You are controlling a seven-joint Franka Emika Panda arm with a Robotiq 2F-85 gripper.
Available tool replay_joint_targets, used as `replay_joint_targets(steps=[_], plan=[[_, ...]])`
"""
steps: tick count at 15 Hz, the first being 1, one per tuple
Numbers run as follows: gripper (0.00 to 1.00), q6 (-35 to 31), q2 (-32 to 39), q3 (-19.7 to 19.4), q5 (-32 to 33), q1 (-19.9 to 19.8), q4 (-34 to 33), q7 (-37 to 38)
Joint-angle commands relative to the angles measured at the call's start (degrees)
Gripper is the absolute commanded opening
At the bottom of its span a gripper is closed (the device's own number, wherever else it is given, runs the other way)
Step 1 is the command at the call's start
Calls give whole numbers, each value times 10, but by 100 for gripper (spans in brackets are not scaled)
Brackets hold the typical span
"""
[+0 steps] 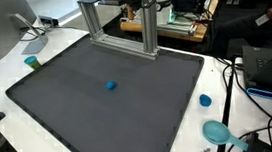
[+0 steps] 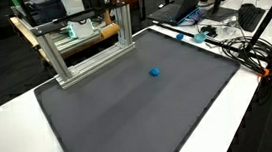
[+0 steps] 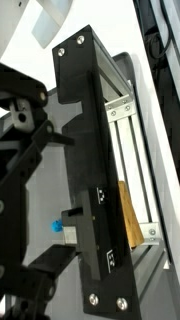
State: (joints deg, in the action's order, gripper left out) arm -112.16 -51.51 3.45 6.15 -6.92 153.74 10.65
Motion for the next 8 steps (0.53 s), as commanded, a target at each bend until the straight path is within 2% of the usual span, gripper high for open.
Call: replay_joint_targets(steps=[1, 3, 8], plan=[[100, 2, 1, -3, 3, 3, -2, 2], [100, 2, 1, -3, 3, 3, -2, 2], [100, -52, 8, 29, -11, 29, -5, 23]])
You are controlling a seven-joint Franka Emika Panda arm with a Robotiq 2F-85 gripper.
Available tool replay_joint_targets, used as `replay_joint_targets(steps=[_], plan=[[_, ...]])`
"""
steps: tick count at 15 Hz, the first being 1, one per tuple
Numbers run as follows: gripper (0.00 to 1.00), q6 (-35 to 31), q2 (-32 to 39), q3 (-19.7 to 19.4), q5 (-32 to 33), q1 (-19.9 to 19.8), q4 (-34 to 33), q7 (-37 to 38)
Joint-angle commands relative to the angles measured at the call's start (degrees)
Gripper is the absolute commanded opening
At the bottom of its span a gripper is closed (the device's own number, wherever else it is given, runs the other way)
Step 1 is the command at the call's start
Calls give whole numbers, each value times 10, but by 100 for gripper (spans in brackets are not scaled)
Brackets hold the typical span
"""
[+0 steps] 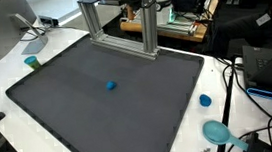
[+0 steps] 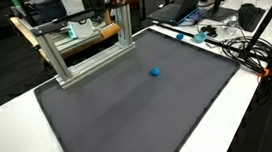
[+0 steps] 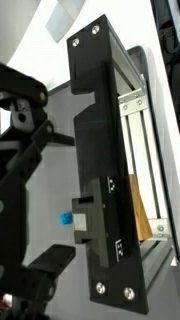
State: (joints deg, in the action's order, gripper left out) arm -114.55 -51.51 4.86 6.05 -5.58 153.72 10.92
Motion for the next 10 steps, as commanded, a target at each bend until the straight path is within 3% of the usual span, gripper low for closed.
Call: replay_joint_targets(steps=[1, 3, 10], plan=[[100, -39, 11, 20, -14, 16, -5, 33], [100, -61, 20, 15, -38, 18, -1, 60], [100, -42, 9, 19, -17, 16, 0, 41]])
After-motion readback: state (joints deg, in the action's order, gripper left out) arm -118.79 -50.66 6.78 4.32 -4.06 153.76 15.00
